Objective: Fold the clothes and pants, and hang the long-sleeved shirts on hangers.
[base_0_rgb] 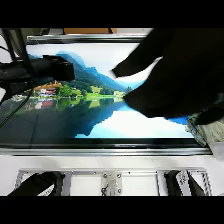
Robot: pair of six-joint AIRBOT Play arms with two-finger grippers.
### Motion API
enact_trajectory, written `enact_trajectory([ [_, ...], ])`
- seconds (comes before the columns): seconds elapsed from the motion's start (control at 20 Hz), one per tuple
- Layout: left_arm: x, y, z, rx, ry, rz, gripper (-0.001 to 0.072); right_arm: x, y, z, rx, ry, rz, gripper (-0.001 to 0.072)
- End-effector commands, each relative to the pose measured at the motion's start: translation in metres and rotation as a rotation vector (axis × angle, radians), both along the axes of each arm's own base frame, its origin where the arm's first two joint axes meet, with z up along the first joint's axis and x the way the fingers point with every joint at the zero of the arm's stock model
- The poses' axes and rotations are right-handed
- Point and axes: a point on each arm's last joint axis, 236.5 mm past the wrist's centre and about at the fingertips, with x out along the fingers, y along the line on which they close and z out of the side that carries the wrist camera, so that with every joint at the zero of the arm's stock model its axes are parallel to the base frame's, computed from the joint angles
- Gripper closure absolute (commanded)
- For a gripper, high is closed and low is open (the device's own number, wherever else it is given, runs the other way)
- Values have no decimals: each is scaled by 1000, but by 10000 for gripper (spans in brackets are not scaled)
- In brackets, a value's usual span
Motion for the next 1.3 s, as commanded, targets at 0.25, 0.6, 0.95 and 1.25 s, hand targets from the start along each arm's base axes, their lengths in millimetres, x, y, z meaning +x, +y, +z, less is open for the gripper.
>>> enact_trajectory([
  [0.25, 20, -10, -31, 73, 46, -28, 683, -104, -122, 96, -123, -88, -738, 701],
  [0.6, 22, -11, -37, 81, 61, -28, 683, -167, -146, 133, -154, -208, -975, 701],
  [0.95, 22, -11, -37, 81, 61, -28, 683, -192, -150, 141, -167, -237, -1061, 701],
  [1.25, 20, -10, -41, 88, 76, -28, 683, -194, -154, 140, -164, -236, -1071, 701],
])
